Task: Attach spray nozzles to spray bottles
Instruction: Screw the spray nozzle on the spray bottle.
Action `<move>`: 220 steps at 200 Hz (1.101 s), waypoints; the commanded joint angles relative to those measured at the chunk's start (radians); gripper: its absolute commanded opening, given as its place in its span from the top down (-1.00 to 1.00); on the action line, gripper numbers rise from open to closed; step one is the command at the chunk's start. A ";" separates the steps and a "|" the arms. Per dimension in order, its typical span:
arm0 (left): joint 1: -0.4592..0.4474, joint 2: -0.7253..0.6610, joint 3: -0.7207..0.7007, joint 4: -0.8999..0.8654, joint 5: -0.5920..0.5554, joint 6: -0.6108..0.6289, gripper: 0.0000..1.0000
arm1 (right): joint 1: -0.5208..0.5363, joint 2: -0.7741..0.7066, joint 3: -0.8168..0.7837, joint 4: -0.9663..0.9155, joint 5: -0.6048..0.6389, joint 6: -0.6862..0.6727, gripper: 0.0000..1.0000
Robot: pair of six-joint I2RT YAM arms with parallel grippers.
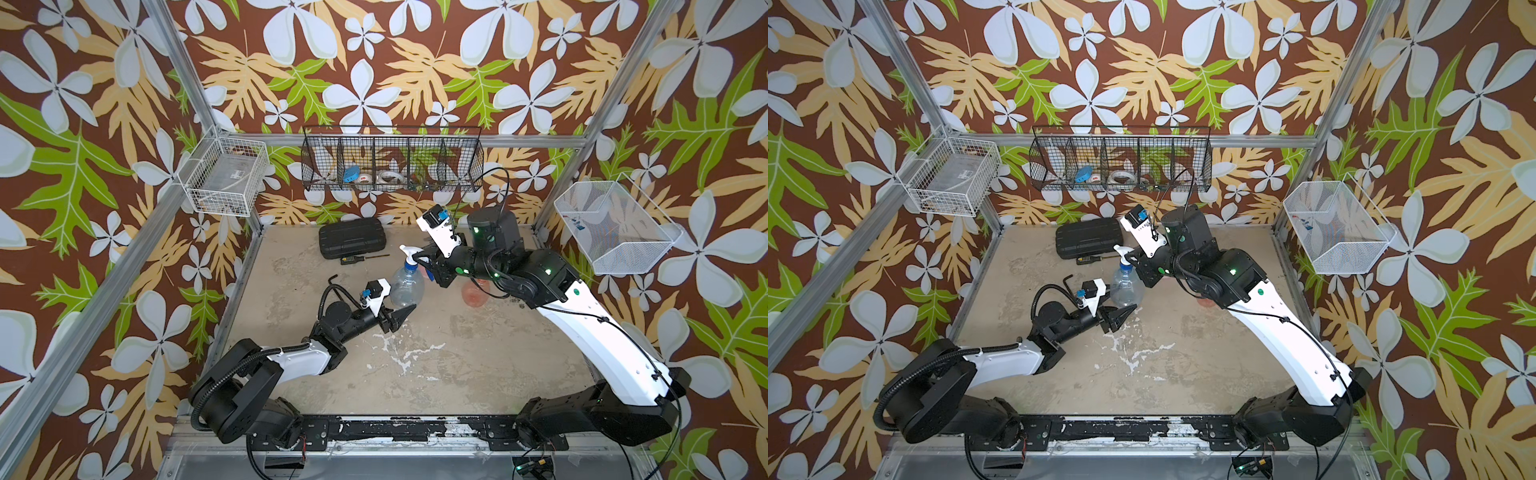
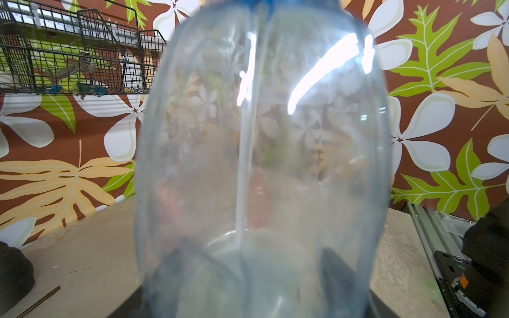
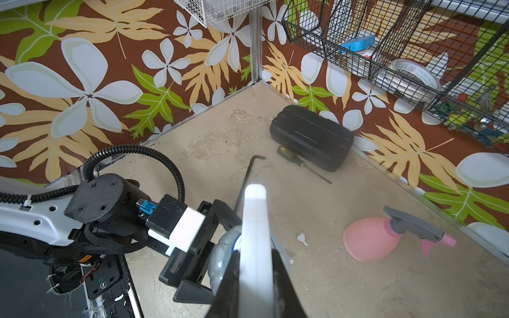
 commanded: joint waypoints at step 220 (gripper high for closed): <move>-0.014 -0.008 0.021 0.169 -0.253 0.088 -0.13 | 0.030 0.082 -0.031 -0.097 0.136 0.125 1.00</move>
